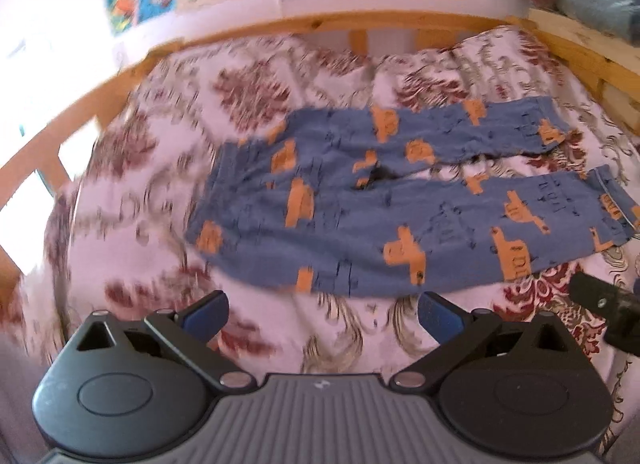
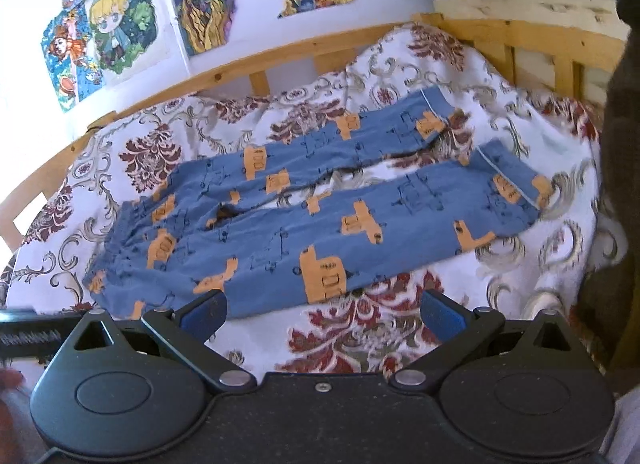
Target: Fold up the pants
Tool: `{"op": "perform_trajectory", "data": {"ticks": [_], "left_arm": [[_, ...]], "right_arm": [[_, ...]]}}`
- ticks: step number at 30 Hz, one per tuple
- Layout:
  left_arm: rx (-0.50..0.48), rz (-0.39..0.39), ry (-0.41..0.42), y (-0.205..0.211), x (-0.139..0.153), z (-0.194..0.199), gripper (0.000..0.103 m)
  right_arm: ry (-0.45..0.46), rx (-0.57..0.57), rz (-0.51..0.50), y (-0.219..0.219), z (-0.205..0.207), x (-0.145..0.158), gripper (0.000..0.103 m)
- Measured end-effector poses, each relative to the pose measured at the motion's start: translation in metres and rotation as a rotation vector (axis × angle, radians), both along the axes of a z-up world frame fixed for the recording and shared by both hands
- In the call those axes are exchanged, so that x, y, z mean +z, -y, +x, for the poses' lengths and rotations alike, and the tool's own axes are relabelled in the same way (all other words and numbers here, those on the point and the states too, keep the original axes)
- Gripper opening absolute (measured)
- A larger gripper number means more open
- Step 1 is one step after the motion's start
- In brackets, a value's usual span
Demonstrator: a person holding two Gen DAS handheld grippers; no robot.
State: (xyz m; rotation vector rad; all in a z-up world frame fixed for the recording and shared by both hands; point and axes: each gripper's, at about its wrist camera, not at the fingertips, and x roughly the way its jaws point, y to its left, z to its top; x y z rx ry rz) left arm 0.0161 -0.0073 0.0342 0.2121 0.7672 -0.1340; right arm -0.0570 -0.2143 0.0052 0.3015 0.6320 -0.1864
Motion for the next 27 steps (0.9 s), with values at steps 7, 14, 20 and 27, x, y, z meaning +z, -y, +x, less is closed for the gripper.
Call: {"op": "perform_trajectory", "data": {"ticks": [7,14,20,27], "left_arm": [[-0.179,0.14,0.073,-0.003,0.032,0.04,0.103],[-0.169,0.034,-0.039,-0.045,0.02,0.132,0.103],[-0.117,-0.08,-0.044,-0.082,0.001,0.199,0.103],[-0.229,0.006,0.028,-0.093,-0.01,0.25,0.103]], "right_arm": [[-0.003,0.11,-0.126,-0.005,0.034,0.013,0.102],[0.007,0.224,-0.114,0.004,0.085,0.009,0.102],[0.019,0.32,-0.199,-0.003,0.125,0.0,0.102],[0.009,0.51,-0.247,-0.01,0.184,-0.006,0.102]]}}
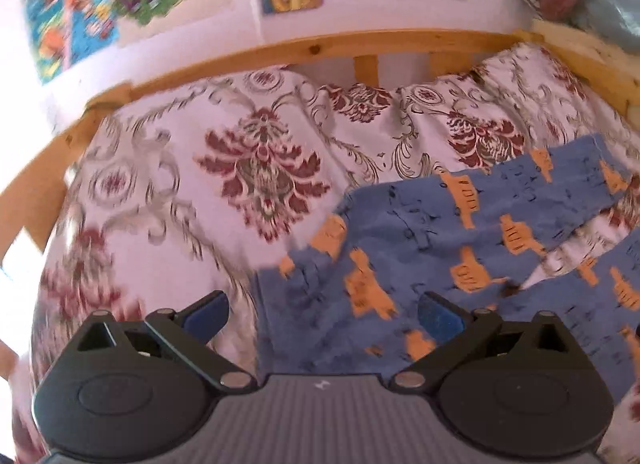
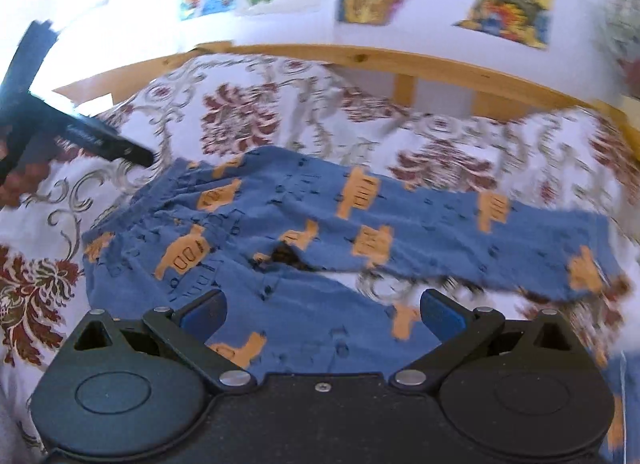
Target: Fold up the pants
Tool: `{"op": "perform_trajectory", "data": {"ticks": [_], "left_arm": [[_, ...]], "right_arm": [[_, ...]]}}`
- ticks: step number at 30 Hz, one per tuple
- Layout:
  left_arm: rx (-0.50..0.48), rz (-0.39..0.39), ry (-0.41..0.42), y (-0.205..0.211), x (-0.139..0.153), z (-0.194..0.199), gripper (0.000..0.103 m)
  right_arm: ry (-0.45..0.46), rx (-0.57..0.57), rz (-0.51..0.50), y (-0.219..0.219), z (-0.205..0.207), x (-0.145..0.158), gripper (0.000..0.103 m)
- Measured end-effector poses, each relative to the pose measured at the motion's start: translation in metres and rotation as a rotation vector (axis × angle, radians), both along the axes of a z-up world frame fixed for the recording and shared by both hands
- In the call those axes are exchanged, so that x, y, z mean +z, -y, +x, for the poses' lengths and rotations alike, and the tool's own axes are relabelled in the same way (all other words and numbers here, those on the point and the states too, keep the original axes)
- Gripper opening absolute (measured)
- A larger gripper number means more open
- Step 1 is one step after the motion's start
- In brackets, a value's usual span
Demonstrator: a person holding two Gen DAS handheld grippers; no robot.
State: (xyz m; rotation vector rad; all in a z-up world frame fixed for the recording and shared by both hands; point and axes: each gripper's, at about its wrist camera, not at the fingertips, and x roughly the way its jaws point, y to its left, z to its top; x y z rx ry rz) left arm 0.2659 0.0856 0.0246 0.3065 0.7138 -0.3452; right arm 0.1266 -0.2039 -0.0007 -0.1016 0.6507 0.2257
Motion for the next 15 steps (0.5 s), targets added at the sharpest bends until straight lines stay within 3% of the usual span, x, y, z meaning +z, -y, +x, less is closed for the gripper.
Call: {"op": "perform_trajectory", "data": {"ticks": [3,8,15], "left_arm": [[-0.113,0.044,0.023,0.0,-0.002,0.017,0.103],[-0.256,0.084,-0.01,0.0,-0.01,0.054,0.103],[-0.368,0.115,-0.143,-0.001,-0.024,0.101,0.099]], "right_arm": [[-0.009,0.078,-0.029,-0.004,0.03,-0.002,0.102],[-0.016,0.182,-0.068,-0.005,0.09,-0.007,0.102],[-0.049,0.276,-0.08,-0.009,0.171,-0.007,0.099]]}}
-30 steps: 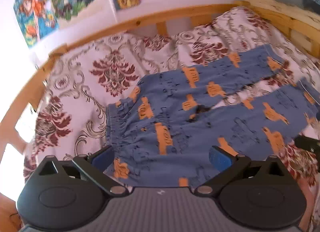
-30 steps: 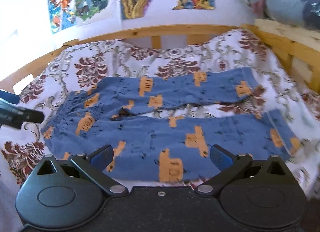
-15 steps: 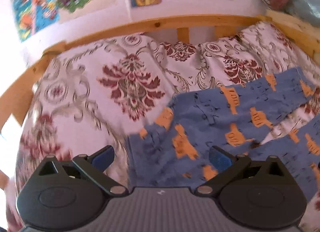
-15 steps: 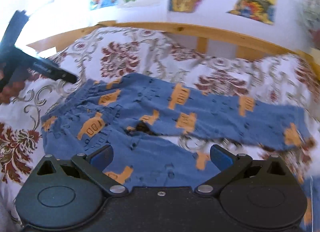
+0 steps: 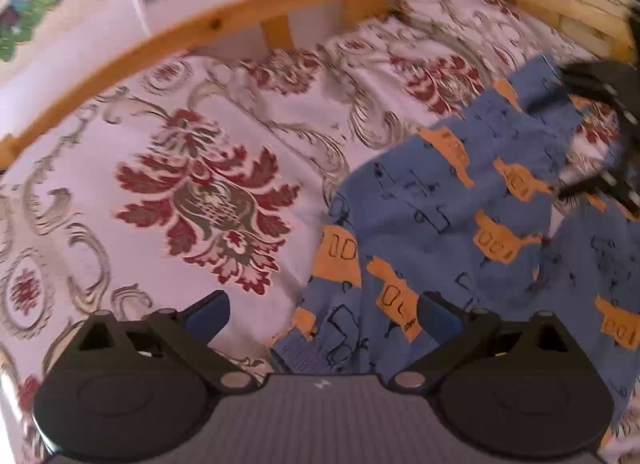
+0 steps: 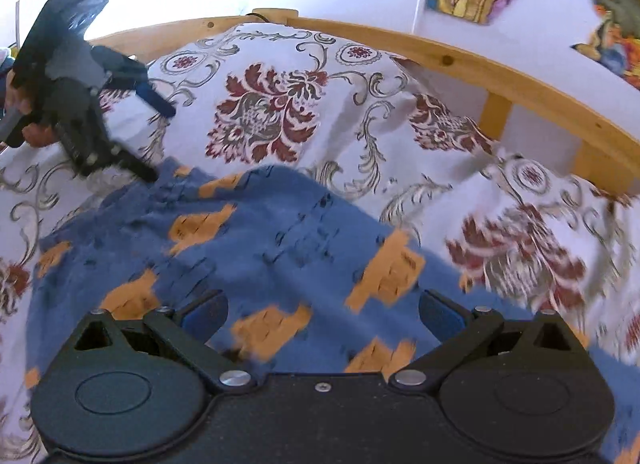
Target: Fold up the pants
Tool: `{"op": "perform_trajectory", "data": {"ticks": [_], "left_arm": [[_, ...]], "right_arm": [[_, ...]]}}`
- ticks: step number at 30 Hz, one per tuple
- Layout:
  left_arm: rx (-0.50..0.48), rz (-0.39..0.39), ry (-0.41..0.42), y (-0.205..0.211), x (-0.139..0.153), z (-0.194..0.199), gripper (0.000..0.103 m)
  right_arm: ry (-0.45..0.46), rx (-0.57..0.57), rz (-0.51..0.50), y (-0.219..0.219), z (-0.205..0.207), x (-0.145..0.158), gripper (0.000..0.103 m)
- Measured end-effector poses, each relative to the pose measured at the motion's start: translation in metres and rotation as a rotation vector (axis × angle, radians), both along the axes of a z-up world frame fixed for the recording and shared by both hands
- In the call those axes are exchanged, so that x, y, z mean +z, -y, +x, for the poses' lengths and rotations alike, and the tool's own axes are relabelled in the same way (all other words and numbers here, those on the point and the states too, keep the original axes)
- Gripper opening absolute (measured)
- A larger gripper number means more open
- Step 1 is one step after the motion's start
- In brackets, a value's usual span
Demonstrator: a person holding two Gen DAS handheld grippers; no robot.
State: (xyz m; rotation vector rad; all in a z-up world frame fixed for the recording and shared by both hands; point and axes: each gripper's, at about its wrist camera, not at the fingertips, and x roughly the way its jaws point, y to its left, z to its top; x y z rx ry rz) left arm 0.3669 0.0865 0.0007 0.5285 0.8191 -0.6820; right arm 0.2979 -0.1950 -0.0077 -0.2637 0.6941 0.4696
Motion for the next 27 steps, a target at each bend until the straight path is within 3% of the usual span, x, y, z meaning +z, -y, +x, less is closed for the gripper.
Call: {"op": "perform_trajectory", "data": {"ticks": [6,8,13,16,20,25,27], "left_arm": [[-0.078,0.035,-0.075,-0.002,-0.005,0.018,0.072],[-0.082,0.041,-0.115,-0.004,-0.006,0.025,0.057],[-0.076,0.071,-0.162,-0.008,-0.008,0.04,0.05],[-0.055,0.135,-0.193,-0.007,-0.013,0.048,0.047],[-0.031,0.174,-0.199,-0.007,-0.021,0.052,0.033],[0.02,0.171,-0.222,-0.002,-0.023,0.054,0.022],[0.04,0.179,-0.206,-0.001,-0.024,0.052,0.018]], "right_arm": [[-0.014,0.046,-0.052,-0.014,0.064,-0.003,0.085],[-0.019,0.045,-0.061,-0.017,0.082,-0.005,0.078],[-0.037,0.021,-0.076,-0.016,0.112,-0.01,0.072],[-0.067,0.025,-0.091,-0.013,0.12,-0.016,0.069],[-0.107,0.031,-0.128,-0.01,0.127,-0.027,0.065],[-0.143,0.019,-0.153,-0.01,0.139,-0.04,0.061],[-0.157,0.019,-0.154,-0.012,0.142,-0.042,0.053]]}}
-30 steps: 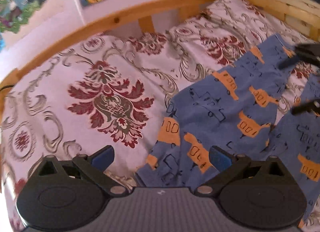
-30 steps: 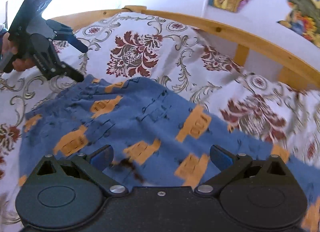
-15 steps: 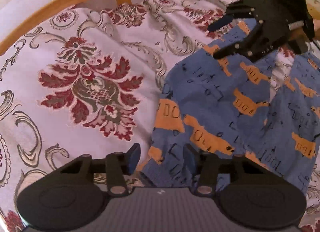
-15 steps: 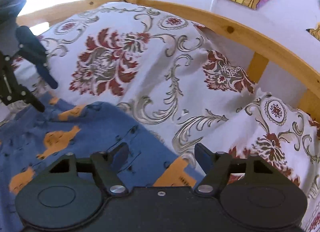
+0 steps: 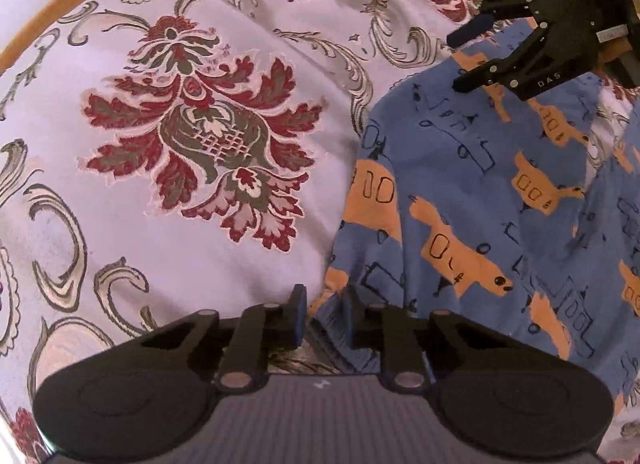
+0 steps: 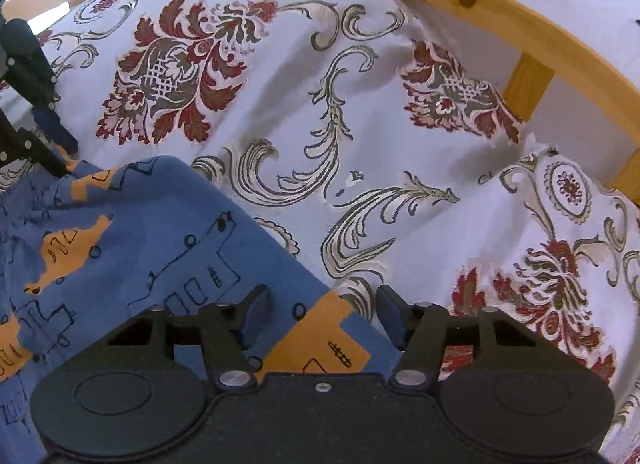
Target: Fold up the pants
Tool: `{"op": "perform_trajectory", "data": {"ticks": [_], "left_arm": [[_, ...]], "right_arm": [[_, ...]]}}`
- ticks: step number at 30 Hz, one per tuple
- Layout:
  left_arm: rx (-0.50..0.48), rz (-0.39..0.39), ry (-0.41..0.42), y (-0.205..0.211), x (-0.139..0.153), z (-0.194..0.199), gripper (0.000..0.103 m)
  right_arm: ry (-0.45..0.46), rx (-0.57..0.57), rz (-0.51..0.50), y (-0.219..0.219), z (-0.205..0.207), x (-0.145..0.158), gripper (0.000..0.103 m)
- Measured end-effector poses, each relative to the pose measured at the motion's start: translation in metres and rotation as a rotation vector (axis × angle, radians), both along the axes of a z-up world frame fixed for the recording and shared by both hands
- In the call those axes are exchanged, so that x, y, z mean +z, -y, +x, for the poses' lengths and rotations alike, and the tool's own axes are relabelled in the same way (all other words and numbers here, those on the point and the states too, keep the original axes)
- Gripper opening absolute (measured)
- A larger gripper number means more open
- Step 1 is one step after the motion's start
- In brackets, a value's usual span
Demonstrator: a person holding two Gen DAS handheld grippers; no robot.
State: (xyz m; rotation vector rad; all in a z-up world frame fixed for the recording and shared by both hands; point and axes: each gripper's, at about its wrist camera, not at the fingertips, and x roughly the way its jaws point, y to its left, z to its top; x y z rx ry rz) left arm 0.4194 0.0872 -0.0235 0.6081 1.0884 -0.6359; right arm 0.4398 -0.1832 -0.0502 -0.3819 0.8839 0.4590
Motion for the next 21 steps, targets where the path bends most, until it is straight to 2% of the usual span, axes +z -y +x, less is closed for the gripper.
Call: {"op": "perform_trajectory", "data": {"ticks": [1,5,7,10,14,16,19,21], "left_arm": [[0.016,0.006,0.009,0.001,0.0,-0.001,0.016],[0.101,0.002,0.045,0.003,0.001,-0.01,0.01],[0.113,-0.002,0.087,0.005,0.005,-0.019,0.009],[0.144,-0.002,0.188,0.002,0.013,-0.038,0.009],[0.154,-0.01,0.368,-0.004,0.022,-0.068,0.009],[0.123,-0.019,0.467,-0.007,0.024,-0.089,0.009],[0.031,0.013,0.62,-0.006,0.02,-0.126,0.009],[-0.022,0.012,0.678,-0.007,0.018,-0.146,0.009]], "right_arm": [[-0.006,0.002,-0.008,-0.001,0.0,-0.001,0.05],[0.012,0.009,-0.041,-0.004,-0.007,-0.001,0.013],[0.03,0.007,-0.053,-0.004,-0.012,0.002,0.006],[0.088,0.005,-0.066,-0.005,-0.03,0.012,0.002],[0.2,-0.011,-0.081,-0.006,-0.072,0.024,0.001],[0.264,-0.023,-0.088,-0.007,-0.098,0.03,0.001],[0.35,-0.024,-0.112,-0.012,-0.142,0.038,0.001],[0.401,-0.015,-0.15,-0.018,-0.173,0.04,0.001]]}}
